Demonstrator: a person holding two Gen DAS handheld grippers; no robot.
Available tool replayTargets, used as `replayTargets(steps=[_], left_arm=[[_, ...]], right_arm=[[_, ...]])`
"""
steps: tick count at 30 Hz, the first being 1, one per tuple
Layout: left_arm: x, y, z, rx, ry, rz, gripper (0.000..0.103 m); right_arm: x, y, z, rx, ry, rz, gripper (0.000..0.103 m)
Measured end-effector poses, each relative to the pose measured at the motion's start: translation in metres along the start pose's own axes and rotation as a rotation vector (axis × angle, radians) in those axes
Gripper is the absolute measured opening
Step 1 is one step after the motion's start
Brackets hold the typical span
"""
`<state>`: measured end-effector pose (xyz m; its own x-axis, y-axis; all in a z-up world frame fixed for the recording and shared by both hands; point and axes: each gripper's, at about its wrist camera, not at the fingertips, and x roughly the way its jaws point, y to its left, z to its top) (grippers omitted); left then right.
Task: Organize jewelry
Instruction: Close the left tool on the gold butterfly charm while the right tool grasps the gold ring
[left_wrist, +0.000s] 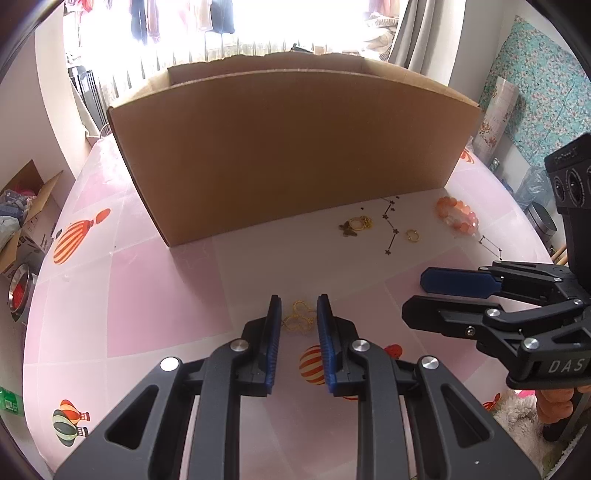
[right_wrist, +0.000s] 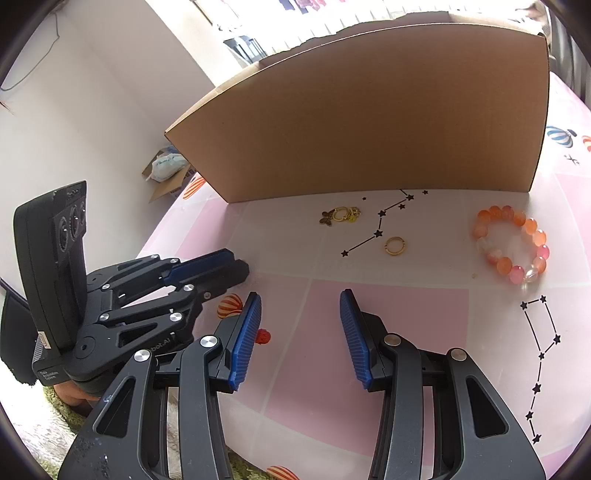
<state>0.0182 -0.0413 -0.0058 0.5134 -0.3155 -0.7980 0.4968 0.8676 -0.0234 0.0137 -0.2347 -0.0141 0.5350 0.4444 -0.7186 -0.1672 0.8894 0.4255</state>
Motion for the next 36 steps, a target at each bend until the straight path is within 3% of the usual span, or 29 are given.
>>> replayTargets(steps=[9,17,27,36], left_arm=[[-0.016,0.006,0.000,0.007,-0.065,0.001,0.019],[-0.013,0.007,0.002,0.001,-0.078,-0.017,0.019],[-0.008,0.010,0.001,-0.005,-0.091,-0.046,0.019],[-0.003,0.012,0.002,-0.010,-0.091,-0.062,0.019]], right_arm=[[-0.006,0.000,0.003,-0.004,-0.022,-0.033,0.043],[-0.013,0.000,0.013,-0.025,-0.054,-0.100,0.043],[0.001,0.007,0.024,-0.116,-0.045,-0.261,0.032],[0.020,0.003,0.029,-0.172,0.008,-0.326,0.023]])
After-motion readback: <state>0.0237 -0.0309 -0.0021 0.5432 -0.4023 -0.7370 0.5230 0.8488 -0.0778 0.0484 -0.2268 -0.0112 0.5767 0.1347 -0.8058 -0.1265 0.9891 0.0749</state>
